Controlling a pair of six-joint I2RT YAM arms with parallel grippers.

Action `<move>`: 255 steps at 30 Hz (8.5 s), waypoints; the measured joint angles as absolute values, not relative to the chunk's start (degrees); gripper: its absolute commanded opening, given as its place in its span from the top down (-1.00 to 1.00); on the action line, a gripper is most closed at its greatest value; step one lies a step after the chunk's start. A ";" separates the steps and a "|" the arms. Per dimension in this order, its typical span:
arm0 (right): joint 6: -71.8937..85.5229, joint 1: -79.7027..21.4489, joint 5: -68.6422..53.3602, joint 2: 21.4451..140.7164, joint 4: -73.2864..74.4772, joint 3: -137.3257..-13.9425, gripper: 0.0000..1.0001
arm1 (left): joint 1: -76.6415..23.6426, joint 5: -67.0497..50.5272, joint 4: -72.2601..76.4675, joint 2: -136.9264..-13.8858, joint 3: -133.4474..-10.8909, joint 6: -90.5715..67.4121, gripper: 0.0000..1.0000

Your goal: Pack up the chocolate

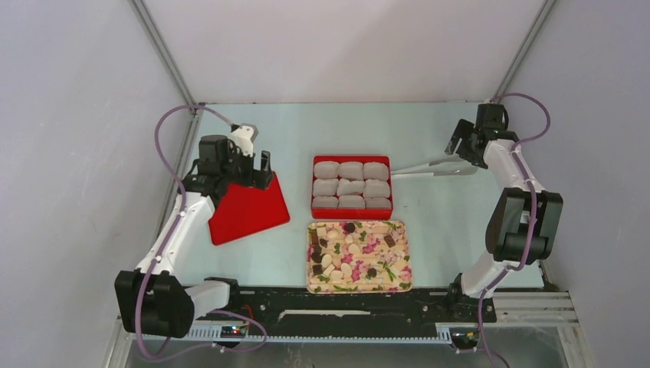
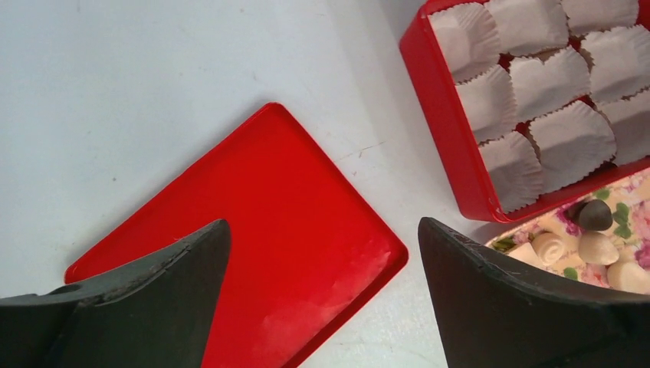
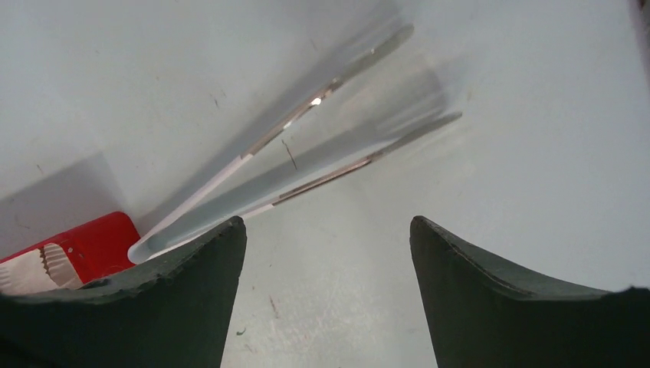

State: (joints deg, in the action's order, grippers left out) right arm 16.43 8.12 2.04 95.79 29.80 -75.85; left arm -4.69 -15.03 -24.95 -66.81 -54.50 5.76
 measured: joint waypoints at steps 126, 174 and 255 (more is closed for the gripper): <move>11.57 16.12 -18.96 104.31 29.91 -73.06 1.00 | -35.29 -12.27 -30.61 -74.48 -61.06 17.96 -0.79; -46.78 -18.46 -7.07 63.46 49.95 -57.84 1.00 | -56.60 -29.32 -38.13 -101.12 -90.80 48.36 -0.03; -34.85 5.02 -66.43 70.06 53.49 -62.98 -0.85 | -40.25 -69.47 -33.58 -92.07 -70.74 34.76 1.00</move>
